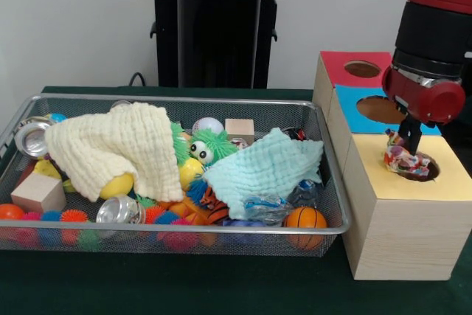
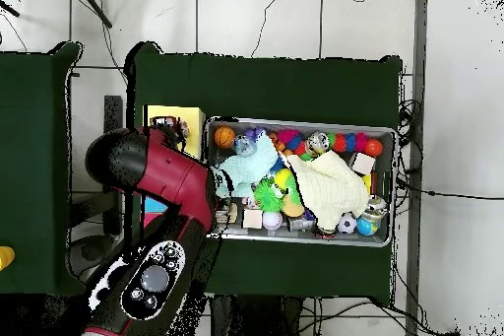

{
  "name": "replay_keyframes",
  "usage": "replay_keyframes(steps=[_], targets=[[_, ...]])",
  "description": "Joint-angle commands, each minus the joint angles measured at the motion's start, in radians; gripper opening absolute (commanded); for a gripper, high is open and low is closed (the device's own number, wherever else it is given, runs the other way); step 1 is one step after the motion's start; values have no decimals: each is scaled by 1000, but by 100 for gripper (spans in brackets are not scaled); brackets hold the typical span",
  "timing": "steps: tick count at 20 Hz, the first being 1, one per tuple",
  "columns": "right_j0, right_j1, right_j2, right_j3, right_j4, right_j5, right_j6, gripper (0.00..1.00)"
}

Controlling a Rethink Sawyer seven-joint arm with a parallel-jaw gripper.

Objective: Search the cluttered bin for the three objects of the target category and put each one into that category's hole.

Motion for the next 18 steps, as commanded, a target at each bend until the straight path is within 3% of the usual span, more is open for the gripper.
replay_keyframes(steps=[1,5,10,13,15,18], targets=[[-73,28,314,135,-146,-144,-187,0],[-98,24,365,152,-190,-200,-121,0],[-183,27,487,184,-271,-324,-69,0],[-195,48,485,168,-334,-312,-71,0],[-183,74,457,138,-396,-270,-111,0],[-135,124,381,92,-480,-300,-114,0]])
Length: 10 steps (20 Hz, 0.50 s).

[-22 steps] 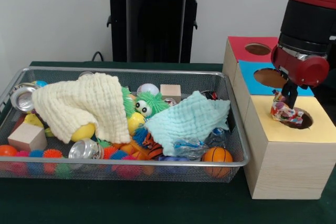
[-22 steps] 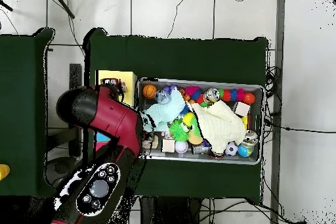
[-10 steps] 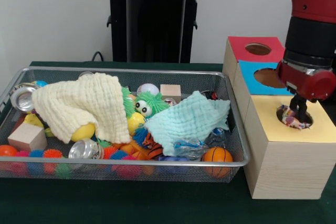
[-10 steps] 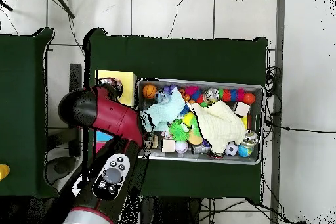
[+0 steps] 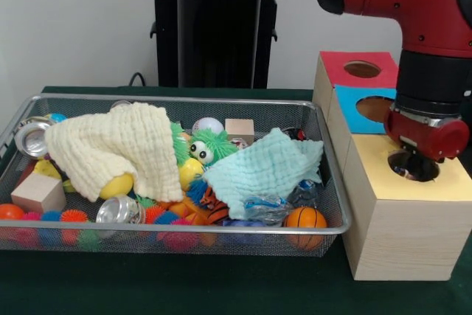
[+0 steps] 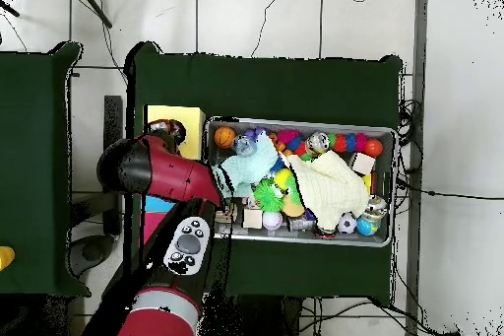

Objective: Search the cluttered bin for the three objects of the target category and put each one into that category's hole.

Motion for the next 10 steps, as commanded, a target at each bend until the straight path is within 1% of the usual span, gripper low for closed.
replay_keyframes(steps=[1,2,5,6,10], targets=[[21,186,70,30,-211,-64,-107,0],[21,191,70,25,-249,-107,-116,0],[31,209,54,-11,-308,-122,-112,0],[40,216,38,-32,-336,-101,-84,100],[31,213,48,-40,-359,-79,-84,100]])
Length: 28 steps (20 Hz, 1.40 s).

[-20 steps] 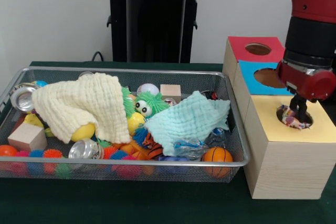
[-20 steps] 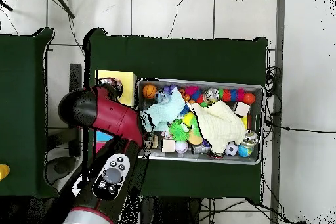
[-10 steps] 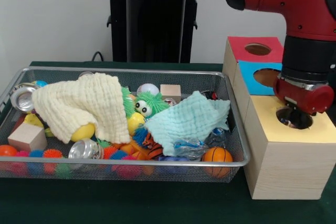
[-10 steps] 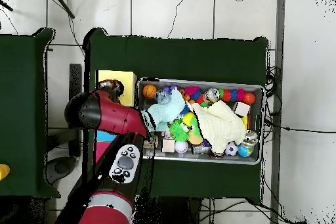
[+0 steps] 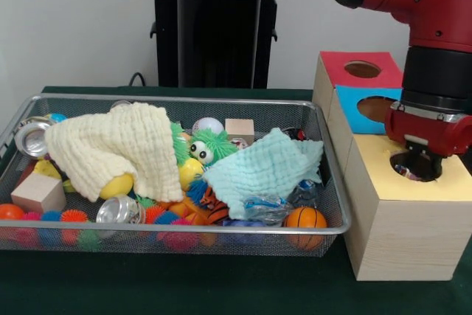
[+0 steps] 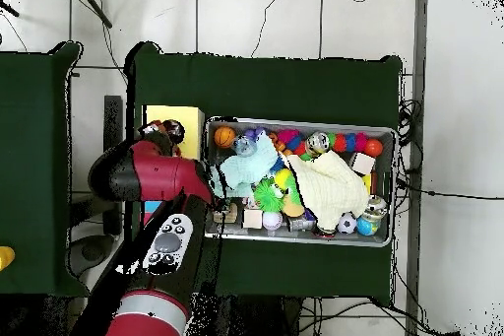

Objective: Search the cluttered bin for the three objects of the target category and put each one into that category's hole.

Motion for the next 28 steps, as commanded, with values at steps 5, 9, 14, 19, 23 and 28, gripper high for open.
replay_keyframes(steps=[5,9,14,19,23,28], targets=[[-9,192,89,9,-160,17,-62,100],[-13,174,84,-1,-182,85,-73,100],[-57,110,123,-1,-204,259,-130,100],[-146,22,231,35,-204,495,-199,100],[-183,-9,269,47,-208,581,-210,100],[-216,-21,300,43,-212,660,-203,100]])
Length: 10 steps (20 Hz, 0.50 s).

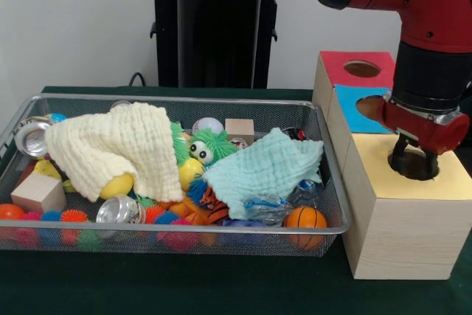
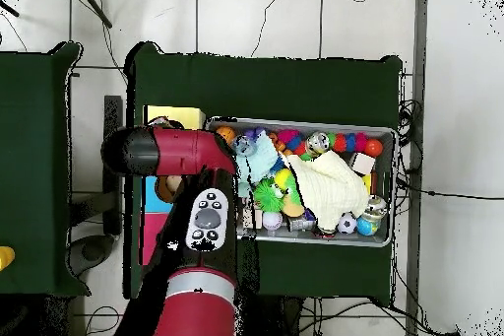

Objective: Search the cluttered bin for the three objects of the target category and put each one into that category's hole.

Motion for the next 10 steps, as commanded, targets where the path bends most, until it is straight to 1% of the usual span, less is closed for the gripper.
replay_keyframes(steps=[1,5,8,10], targets=[[-57,41,147,117,-90,329,-203,100],[-72,42,165,97,-93,395,-200,100],[-78,39,176,101,-97,394,-196,100],[-75,35,174,102,-109,375,-193,100]])
